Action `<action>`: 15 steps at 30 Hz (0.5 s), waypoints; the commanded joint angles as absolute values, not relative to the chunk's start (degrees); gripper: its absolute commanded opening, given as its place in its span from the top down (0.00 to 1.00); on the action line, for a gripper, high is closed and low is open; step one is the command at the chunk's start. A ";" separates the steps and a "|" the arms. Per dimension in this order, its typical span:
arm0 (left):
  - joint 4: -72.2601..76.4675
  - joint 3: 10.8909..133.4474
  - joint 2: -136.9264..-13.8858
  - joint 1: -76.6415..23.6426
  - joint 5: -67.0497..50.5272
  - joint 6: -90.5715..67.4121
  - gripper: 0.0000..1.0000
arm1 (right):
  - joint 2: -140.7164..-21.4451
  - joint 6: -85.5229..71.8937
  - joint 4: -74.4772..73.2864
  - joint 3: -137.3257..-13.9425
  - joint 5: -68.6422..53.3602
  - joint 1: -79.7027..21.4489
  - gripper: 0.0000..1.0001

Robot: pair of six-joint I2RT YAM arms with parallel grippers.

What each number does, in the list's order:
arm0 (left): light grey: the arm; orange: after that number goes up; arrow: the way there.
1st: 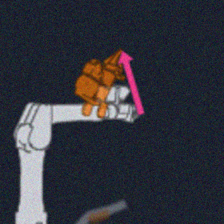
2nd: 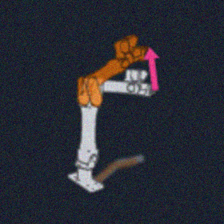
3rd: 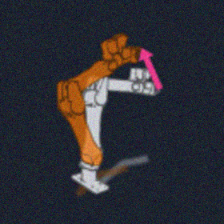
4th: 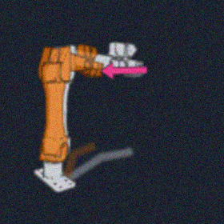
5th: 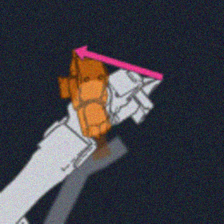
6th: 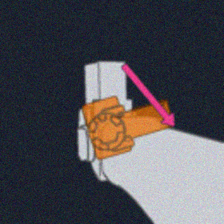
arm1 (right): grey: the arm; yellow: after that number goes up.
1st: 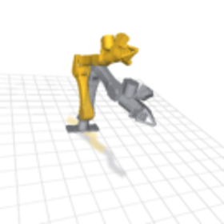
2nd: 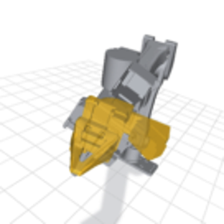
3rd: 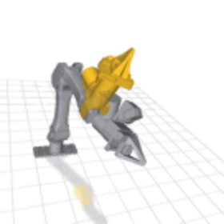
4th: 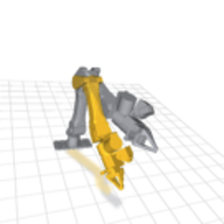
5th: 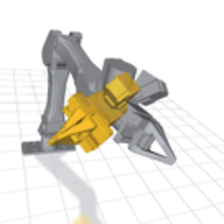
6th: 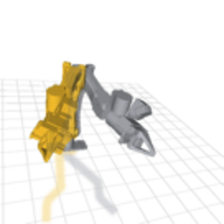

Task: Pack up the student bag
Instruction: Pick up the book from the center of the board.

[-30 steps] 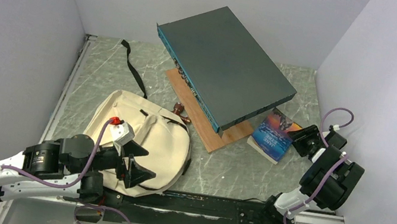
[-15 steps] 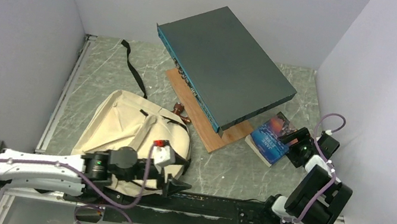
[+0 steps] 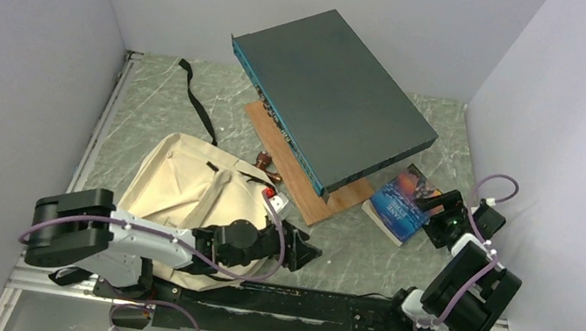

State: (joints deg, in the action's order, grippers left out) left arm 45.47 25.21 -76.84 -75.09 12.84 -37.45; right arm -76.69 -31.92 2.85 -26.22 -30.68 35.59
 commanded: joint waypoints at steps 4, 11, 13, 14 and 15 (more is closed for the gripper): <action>52.14 26.25 -75.09 -74.07 7.44 -47.85 0.32 | -83.90 -37.05 17.38 -20.14 -47.38 40.34 0.18; 43.81 27.01 -68.24 -74.09 5.74 -43.94 0.30 | -74.14 -38.47 21.04 -16.76 -51.38 39.52 0.22; 42.59 26.86 -67.02 -74.09 5.46 -43.38 0.29 | -70.12 -36.65 16.95 -17.37 -50.33 39.46 0.22; 42.61 26.55 -66.64 -74.09 5.25 -43.22 0.29 | -68.90 -36.28 15.64 -17.63 -50.14 39.46 0.22; 42.91 26.26 -66.34 -74.09 5.05 -43.21 0.29 | -68.06 -36.13 14.99 -17.74 -50.15 39.41 0.23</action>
State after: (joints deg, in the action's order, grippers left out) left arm 44.25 25.21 -68.34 -74.13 7.07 -44.62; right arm -73.41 -36.58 17.78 -16.75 -43.75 41.08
